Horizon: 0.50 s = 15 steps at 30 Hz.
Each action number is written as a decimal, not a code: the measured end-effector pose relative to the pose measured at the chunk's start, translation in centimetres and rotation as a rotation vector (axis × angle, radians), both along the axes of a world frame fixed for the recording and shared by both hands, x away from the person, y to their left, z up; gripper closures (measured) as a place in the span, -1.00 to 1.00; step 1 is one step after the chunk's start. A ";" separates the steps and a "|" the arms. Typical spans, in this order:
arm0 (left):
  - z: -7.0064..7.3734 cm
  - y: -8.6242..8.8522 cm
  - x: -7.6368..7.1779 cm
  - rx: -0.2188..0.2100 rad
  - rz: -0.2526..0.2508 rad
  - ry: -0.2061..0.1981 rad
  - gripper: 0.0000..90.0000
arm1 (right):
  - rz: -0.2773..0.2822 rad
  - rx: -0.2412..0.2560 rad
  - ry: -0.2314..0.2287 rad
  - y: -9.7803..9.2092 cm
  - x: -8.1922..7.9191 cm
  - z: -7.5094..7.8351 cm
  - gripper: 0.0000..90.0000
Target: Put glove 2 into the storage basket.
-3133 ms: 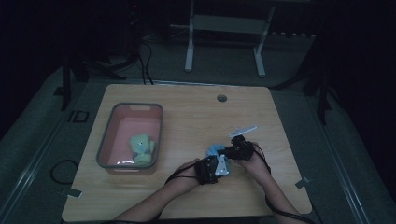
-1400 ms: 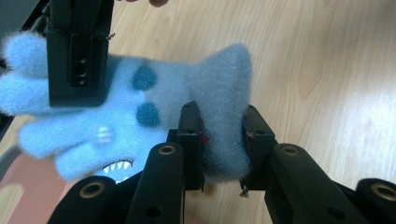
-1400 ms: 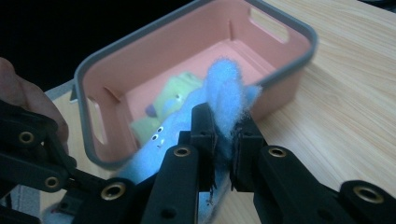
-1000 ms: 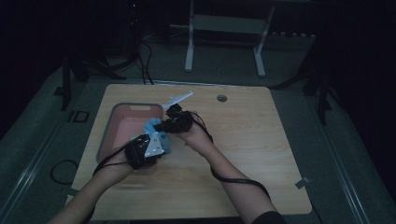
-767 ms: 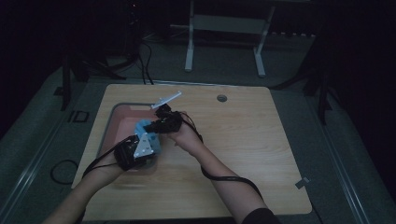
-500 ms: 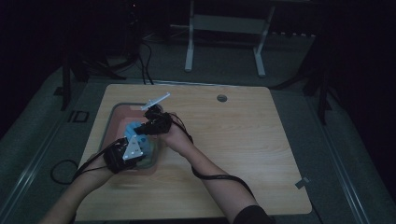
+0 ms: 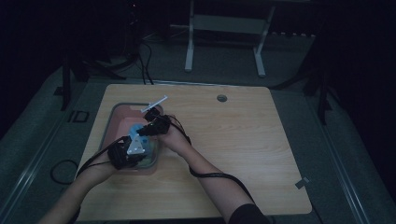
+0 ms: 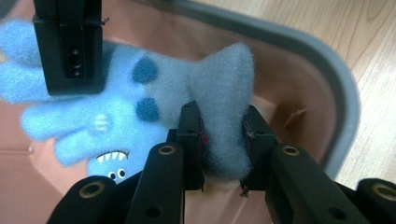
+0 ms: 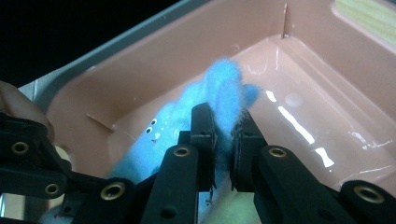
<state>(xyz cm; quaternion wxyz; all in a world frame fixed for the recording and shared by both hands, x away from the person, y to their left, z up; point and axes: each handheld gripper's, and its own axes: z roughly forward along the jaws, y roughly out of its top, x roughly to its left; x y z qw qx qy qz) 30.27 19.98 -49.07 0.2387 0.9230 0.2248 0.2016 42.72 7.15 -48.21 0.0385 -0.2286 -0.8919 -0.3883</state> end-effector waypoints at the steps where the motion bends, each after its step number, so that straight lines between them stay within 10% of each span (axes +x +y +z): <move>1: 0.0 0.0 0.0 0.000 0.000 0.000 0.65 | 0.000 0.000 0.000 0.0 0.0 0.0 0.83; 11: -0.7 0.2 1.3 -0.008 -0.015 0.069 0.65 | -0.013 -0.024 0.000 0.1 0.1 -0.7 0.77; 15: -0.7 0.2 1.4 -0.007 -0.008 0.074 0.59 | -0.032 -0.031 -0.010 -0.1 0.3 -0.6 0.32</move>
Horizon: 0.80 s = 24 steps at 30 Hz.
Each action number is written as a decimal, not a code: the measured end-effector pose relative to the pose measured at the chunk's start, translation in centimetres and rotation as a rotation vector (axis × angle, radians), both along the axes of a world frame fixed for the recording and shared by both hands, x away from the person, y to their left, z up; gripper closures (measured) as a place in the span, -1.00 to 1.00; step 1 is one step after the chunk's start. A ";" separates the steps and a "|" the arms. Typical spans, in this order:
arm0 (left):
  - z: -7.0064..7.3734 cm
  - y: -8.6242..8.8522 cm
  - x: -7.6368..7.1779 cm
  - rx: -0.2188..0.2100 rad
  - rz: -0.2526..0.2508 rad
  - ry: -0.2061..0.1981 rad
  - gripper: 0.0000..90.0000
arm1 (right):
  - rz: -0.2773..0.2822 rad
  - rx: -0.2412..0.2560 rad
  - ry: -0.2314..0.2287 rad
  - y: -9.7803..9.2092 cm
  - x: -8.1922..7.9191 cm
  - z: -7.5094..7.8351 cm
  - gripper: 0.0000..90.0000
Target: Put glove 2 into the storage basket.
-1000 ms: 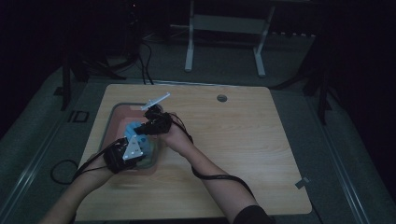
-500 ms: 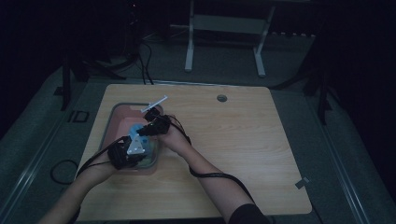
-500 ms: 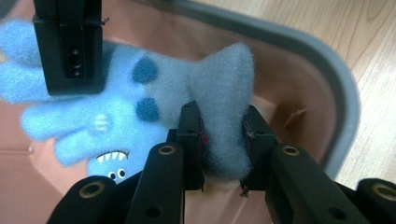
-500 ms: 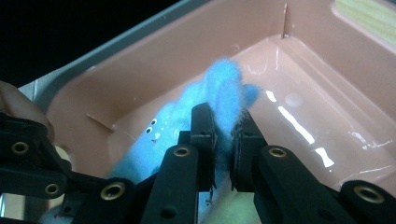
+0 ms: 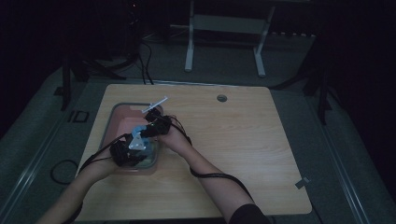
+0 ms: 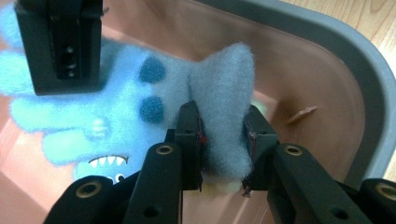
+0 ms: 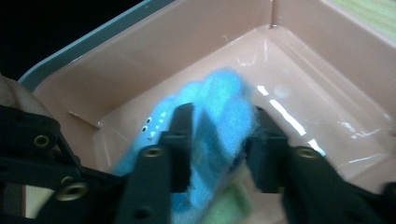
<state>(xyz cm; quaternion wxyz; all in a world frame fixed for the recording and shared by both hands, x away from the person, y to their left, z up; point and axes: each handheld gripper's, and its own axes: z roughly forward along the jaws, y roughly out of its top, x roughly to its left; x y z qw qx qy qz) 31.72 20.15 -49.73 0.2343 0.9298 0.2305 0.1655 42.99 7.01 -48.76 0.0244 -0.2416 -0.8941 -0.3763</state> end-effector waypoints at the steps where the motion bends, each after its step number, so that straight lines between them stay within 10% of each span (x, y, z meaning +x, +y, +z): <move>1: 0.0 0.0 0.1 -0.003 0.006 0.003 0.55 | -0.004 0.004 -0.003 -0.1 0.0 0.2 0.26; 11: 0.9 -0.3 -0.1 -0.023 0.069 -0.005 -0.12 | 0.000 0.050 -0.057 -2.3 -0.5 2.6 -0.04; 24: 3.7 -1.8 -1.2 -0.151 0.089 -0.016 -0.76 | 0.066 0.124 -0.090 -6.5 -2.8 4.4 -0.59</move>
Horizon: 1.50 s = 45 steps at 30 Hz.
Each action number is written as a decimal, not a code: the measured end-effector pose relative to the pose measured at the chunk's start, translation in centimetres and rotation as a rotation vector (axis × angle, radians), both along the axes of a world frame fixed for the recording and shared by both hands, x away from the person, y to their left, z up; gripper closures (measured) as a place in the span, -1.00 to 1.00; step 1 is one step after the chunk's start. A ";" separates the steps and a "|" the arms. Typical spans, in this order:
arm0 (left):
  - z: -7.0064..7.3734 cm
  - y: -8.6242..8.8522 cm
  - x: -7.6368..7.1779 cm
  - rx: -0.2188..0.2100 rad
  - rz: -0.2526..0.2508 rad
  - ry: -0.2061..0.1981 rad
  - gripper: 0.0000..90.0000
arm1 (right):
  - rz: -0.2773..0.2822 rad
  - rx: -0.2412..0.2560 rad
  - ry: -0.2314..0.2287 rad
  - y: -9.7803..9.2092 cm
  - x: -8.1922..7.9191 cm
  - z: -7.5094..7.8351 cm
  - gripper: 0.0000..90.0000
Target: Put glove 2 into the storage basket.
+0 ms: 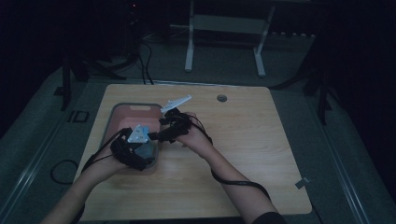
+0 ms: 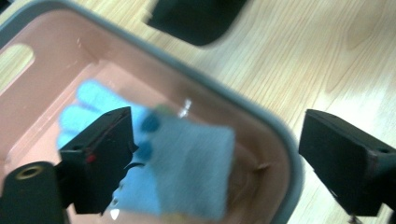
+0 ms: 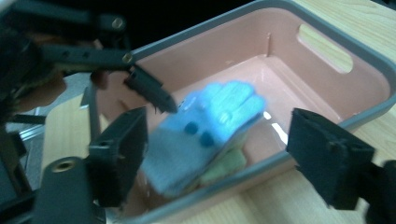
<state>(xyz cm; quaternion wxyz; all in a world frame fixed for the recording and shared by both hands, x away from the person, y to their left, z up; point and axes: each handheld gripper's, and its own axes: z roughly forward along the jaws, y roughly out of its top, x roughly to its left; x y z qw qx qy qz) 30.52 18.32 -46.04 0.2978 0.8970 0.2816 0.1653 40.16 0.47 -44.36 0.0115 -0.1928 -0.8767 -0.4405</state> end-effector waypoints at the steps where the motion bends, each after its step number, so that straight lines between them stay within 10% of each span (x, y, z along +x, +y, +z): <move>1: 0.0 -0.3 0.0 -0.004 -0.004 0.005 -0.79 | 0.001 -0.002 -0.004 -0.3 -0.1 -0.1 -0.59; 26: -1.1 -8.3 -1.6 -0.033 -0.190 0.041 -0.94 | -0.009 -0.115 -0.042 -8.8 -1.8 -5.0 -0.66; 45: -3.6 -12.1 -1.8 -0.034 -0.276 0.094 -0.94 | -0.047 -0.098 -0.022 -13.4 -2.3 -6.8 -0.67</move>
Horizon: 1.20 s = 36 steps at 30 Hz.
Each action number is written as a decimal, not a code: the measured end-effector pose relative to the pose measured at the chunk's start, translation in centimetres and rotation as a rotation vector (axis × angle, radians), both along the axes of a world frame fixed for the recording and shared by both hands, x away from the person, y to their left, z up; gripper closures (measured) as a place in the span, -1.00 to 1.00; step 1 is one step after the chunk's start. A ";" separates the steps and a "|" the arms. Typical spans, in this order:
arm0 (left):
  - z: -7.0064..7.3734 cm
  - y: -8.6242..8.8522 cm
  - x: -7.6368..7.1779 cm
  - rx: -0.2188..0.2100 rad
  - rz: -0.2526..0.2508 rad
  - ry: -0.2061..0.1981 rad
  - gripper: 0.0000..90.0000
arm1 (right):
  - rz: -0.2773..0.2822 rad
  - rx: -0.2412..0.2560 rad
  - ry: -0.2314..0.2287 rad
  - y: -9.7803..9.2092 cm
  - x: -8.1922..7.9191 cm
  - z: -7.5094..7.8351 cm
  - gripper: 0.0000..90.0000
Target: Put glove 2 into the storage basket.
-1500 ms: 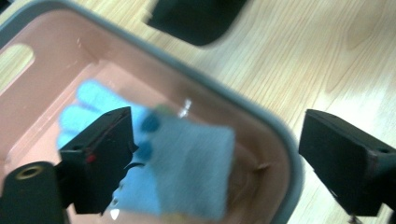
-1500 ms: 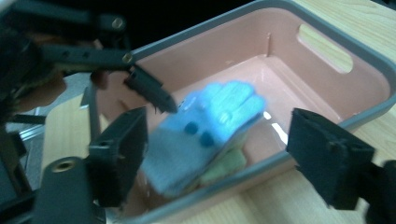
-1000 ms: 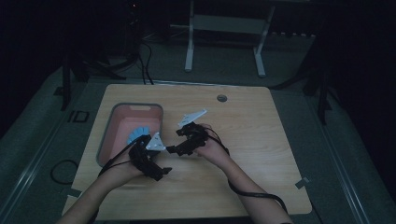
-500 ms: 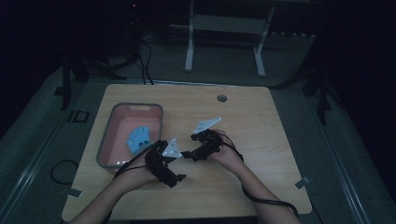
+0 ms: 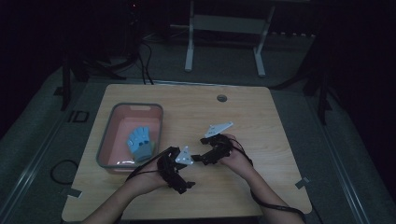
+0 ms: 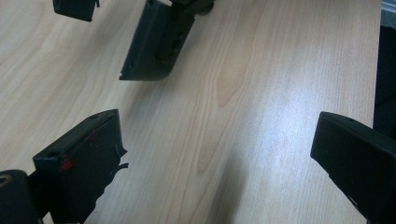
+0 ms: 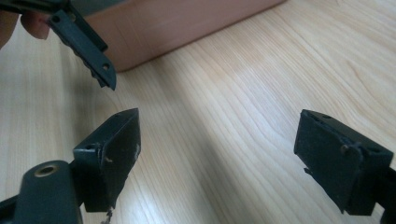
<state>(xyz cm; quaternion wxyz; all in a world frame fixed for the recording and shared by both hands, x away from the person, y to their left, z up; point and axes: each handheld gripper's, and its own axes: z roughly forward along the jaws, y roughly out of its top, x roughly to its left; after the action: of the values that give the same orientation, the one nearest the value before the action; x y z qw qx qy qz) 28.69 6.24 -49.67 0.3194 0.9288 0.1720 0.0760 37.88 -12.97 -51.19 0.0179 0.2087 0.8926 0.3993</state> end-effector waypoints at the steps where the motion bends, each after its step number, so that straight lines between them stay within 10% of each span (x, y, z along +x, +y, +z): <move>1: -0.1 -0.2 0.0 0.001 -0.006 0.002 -0.94 | -0.004 0.000 0.004 -0.2 0.0 -0.1 -0.67; 36: -5.1 -3.6 -1.0 -0.026 -0.109 0.019 -0.92 | -0.079 0.024 0.065 -6.4 -2.4 -4.3 -0.68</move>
<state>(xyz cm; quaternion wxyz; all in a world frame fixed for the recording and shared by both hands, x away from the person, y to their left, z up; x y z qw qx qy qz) 27.70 2.67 -54.77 0.3335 0.9332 0.1252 0.0472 35.43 -19.35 -55.48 0.0019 0.2568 0.8789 0.4020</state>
